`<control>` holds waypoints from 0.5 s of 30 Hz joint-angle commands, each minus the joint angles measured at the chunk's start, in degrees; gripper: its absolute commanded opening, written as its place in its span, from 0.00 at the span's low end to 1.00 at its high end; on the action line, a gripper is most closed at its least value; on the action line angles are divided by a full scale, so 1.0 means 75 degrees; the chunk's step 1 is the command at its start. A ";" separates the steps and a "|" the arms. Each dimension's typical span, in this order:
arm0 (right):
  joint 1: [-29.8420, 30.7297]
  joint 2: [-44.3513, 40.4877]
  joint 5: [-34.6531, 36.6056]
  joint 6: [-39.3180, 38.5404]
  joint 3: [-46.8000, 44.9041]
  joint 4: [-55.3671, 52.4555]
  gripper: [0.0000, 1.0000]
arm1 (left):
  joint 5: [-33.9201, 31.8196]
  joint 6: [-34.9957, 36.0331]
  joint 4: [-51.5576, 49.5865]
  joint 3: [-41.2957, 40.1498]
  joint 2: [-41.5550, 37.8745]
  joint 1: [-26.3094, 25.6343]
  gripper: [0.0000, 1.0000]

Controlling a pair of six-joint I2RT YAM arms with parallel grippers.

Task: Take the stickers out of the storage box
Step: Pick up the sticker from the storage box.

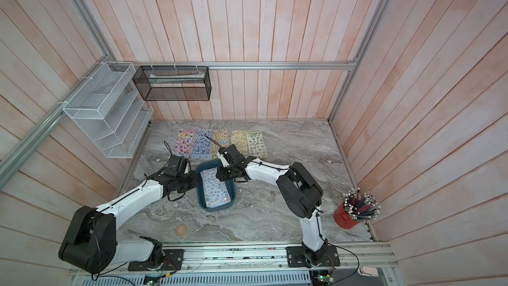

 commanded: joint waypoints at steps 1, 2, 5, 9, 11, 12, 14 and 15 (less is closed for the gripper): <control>0.0251 0.0006 0.1294 -0.0359 0.0361 -0.1128 0.42 | -0.0161 0.0053 0.0004 0.0110 0.0026 0.0058 0.01; 0.0303 0.0076 0.1435 -0.0372 0.0437 -0.1236 0.43 | -0.0158 0.0053 0.0004 0.0126 0.0018 0.0062 0.01; 0.0363 0.0343 0.1596 -0.0377 0.0592 -0.1441 0.44 | -0.0158 0.0053 0.0004 0.0095 0.0006 0.0060 0.01; 0.0462 0.0609 0.1519 -0.0333 0.0675 -0.1421 0.47 | -0.0147 0.0053 0.0011 0.0080 -0.0005 0.0062 0.01; 0.0543 0.0793 0.1478 -0.0349 0.0793 -0.1461 0.48 | -0.0135 0.0053 -0.0002 0.0091 -0.0003 0.0053 0.01; 0.0583 0.0875 0.1482 -0.0353 0.0867 -0.1507 0.49 | -0.0125 0.0053 0.0018 0.0093 0.0015 0.0062 0.01; 0.0621 0.1056 0.1475 -0.0365 0.1011 -0.1591 0.50 | -0.0116 0.0053 0.0014 0.0106 0.0015 0.0056 0.01; 0.0633 0.1111 0.1473 -0.0365 0.1057 -0.1610 0.51 | -0.0118 0.0052 0.0015 0.0104 0.0015 0.0062 0.01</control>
